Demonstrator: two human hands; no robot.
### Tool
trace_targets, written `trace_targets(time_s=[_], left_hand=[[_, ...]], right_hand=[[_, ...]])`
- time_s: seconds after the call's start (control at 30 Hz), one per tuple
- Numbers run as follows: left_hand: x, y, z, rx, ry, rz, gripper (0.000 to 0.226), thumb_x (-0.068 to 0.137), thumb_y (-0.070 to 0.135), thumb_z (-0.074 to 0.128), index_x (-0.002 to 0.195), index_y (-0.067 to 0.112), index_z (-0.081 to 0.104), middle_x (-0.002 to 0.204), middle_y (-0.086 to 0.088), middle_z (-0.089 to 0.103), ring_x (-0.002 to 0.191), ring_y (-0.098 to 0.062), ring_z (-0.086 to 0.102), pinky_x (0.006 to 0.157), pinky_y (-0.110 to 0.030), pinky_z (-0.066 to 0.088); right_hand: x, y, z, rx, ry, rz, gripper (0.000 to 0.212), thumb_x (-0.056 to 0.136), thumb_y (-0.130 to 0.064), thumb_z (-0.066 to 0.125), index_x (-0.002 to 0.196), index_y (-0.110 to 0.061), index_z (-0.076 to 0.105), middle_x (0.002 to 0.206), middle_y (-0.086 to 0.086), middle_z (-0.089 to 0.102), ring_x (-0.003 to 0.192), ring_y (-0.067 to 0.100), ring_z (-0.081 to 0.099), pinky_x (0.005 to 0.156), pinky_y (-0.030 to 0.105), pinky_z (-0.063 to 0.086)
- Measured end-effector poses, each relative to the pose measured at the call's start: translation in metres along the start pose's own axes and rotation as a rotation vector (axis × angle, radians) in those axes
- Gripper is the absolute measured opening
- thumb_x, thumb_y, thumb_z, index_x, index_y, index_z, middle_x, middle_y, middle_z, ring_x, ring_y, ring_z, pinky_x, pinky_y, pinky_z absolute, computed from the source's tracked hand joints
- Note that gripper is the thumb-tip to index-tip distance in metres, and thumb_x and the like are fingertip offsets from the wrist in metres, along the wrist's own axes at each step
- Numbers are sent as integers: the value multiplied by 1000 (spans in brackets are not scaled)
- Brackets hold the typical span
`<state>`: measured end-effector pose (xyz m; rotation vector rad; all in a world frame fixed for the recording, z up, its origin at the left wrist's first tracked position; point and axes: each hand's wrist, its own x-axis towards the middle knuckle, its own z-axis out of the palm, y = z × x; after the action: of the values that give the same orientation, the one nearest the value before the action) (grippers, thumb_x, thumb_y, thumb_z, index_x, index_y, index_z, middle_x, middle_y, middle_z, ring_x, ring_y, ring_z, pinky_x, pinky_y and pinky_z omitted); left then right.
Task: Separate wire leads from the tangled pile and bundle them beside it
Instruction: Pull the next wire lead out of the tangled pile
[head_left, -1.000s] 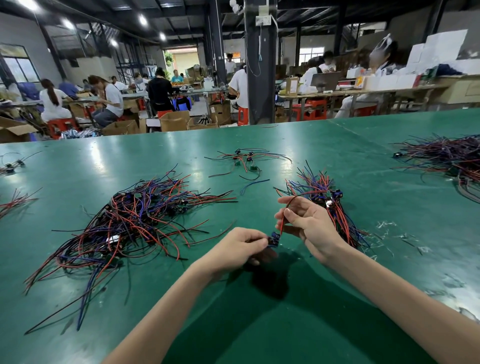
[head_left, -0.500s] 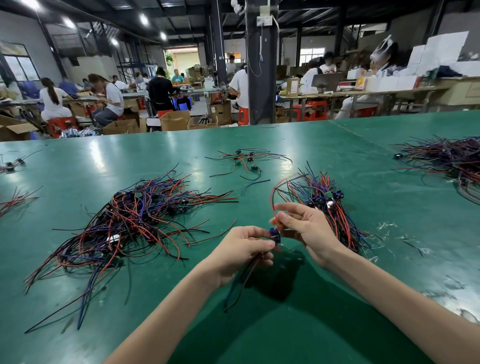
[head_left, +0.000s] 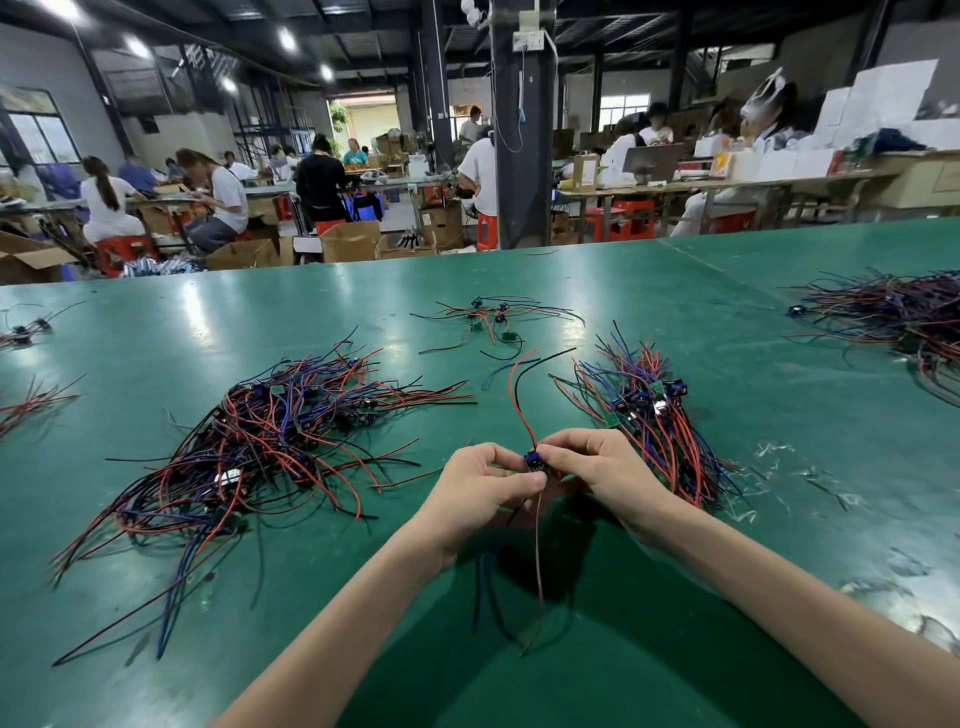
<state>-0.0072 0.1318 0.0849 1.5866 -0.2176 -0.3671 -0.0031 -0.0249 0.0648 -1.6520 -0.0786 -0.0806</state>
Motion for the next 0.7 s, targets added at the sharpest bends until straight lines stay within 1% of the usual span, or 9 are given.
trace_targets(time_s=[0.1,0.17,0.27,0.33,0.4,0.47,0.5,0.63,0.7], left_hand=[[1,-1,0,-11,-6,14,12,84,-1,66,86,1,54,55,-4,63,43,-6,57,40,-14,42],[2,-2,-1,6,-20,11,12,85,2,66,85,2,54,53,-3,62,45,-8,58,44,-17,47],[4,-3,-1,21,-36,13,13,86,5,65,81,5,54,52,-1,62,47,-9,58,47,-18,48],[5,-4,-1,26,-45,17,13,87,6,65,80,6,54,52,0,63,47,-8,59,47,-17,47],[5,-5,0,46,-58,20,13,87,7,64,80,6,54,53,2,64,48,-7,59,47,-17,46],[5,-6,0,69,-69,25,14,87,8,65,80,7,53,54,3,64,49,-7,60,50,-18,45],[5,-6,1,72,-73,28,14,87,8,65,79,7,53,55,3,64,49,-7,60,51,-18,45],[5,-6,2,63,-83,30,17,86,6,65,76,8,52,56,3,65,50,-7,60,50,-16,46],[5,-6,2,65,-87,33,17,86,6,65,75,8,52,57,2,65,50,-6,59,49,-16,45]], right_hand=[[-2,0,0,7,-17,3,12,90,-5,59,86,0,69,72,7,65,69,17,55,67,25,45],[-3,-1,1,27,-27,1,14,91,-6,57,86,0,68,75,11,65,73,24,56,72,33,45],[-3,-2,2,44,-33,-14,17,93,-8,55,83,-1,67,77,15,64,75,28,56,75,39,45],[-3,-3,2,55,-43,-20,17,94,-8,54,83,-1,66,75,14,63,71,26,57,73,38,47],[-3,-3,2,64,-56,-25,19,94,-10,54,83,-1,67,73,12,64,64,21,59,67,32,50],[-3,-2,2,48,-52,-42,21,94,-11,54,80,-2,68,71,7,65,62,14,58,63,25,49],[-3,-2,2,42,-52,-49,22,94,-11,54,79,-3,68,71,5,66,62,13,58,63,25,49],[-2,0,1,38,-68,-66,24,95,-13,53,79,-3,67,70,4,67,60,14,58,66,32,48],[-2,1,0,32,-74,-77,24,95,-13,53,79,-3,67,70,3,67,61,12,58,65,29,48]])
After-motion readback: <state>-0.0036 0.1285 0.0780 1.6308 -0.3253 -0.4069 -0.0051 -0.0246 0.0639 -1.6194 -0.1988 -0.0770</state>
